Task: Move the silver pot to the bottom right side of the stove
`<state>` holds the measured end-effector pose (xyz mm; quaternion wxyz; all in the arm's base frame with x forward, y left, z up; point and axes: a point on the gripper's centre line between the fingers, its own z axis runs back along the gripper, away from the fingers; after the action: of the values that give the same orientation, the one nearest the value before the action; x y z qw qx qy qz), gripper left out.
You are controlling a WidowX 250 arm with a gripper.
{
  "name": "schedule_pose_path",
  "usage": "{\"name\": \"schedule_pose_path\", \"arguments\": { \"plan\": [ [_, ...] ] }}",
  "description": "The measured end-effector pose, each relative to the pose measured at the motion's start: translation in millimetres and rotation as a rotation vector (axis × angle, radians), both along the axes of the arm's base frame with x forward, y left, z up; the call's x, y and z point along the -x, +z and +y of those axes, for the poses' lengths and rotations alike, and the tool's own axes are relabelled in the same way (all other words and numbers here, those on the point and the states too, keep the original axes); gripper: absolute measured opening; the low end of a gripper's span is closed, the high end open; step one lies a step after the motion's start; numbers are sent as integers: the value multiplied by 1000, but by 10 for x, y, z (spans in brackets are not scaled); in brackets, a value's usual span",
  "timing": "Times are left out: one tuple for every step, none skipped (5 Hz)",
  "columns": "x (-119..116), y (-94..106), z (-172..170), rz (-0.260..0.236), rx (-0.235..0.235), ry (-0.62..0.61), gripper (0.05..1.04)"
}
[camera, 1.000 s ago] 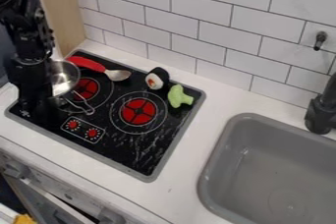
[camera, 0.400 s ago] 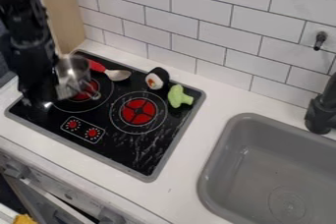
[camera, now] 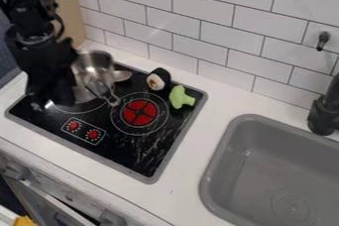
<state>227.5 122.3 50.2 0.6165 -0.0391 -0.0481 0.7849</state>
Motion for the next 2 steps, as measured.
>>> {"name": "schedule_pose_path", "arguments": {
  "plan": [
    [114,-40,-380,28,27,-139,84],
    [211,-171,-688,64,56,-232,84]
  ]
}}
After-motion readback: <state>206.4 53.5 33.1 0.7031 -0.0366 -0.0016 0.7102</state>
